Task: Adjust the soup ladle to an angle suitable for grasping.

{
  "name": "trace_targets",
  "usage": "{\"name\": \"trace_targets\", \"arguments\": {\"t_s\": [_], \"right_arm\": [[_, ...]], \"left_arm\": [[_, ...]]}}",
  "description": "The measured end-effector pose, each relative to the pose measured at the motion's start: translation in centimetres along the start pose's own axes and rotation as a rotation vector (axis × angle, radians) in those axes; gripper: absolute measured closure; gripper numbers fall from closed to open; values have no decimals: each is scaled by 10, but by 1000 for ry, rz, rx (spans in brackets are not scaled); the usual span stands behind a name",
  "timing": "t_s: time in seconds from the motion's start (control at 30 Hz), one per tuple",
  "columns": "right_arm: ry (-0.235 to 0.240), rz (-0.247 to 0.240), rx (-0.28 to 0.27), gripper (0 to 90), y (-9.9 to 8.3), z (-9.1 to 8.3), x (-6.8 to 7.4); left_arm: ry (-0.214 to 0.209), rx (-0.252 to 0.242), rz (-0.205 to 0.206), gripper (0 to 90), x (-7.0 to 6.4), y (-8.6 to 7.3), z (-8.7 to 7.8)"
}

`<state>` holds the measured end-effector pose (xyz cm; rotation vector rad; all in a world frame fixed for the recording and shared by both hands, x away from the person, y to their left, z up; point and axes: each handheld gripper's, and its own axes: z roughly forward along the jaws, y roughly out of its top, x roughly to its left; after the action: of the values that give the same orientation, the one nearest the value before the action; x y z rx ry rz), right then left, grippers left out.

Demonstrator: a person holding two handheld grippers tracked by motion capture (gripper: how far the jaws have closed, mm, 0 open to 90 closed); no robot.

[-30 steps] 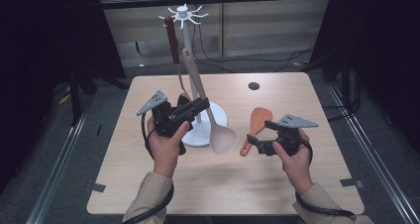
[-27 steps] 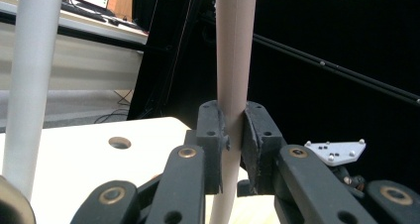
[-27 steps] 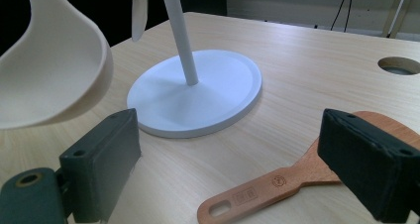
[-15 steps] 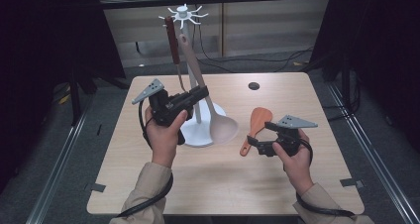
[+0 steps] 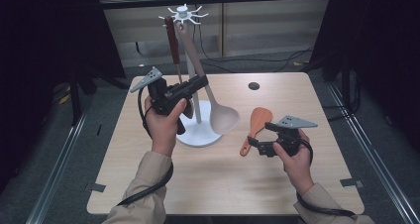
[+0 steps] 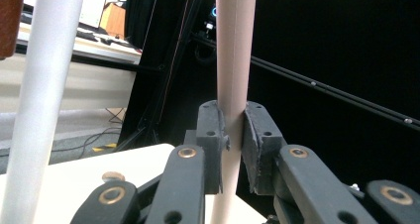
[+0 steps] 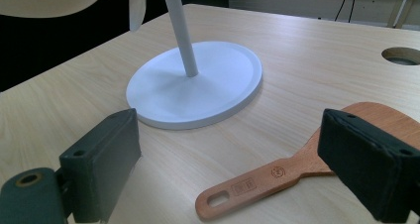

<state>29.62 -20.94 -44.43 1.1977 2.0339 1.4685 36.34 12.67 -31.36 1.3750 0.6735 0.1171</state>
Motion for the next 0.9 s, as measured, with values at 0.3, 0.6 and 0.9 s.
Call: {"name": "trace_targets", "arguments": {"t_s": [0.3, 0.6, 0.9], "right_arm": [[0, 2, 0, 86, 0, 0, -1], [4, -4, 5, 86, 0, 0, -1], [5, -4, 11, 86, 0, 0, 1]], "left_arm": [[-3, 0, -19, 789, 7, -2, 4], [-7, -36, -61, 782, 11, -7, -2], [22, -71, -85, 762, 18, -11, -12]]}}
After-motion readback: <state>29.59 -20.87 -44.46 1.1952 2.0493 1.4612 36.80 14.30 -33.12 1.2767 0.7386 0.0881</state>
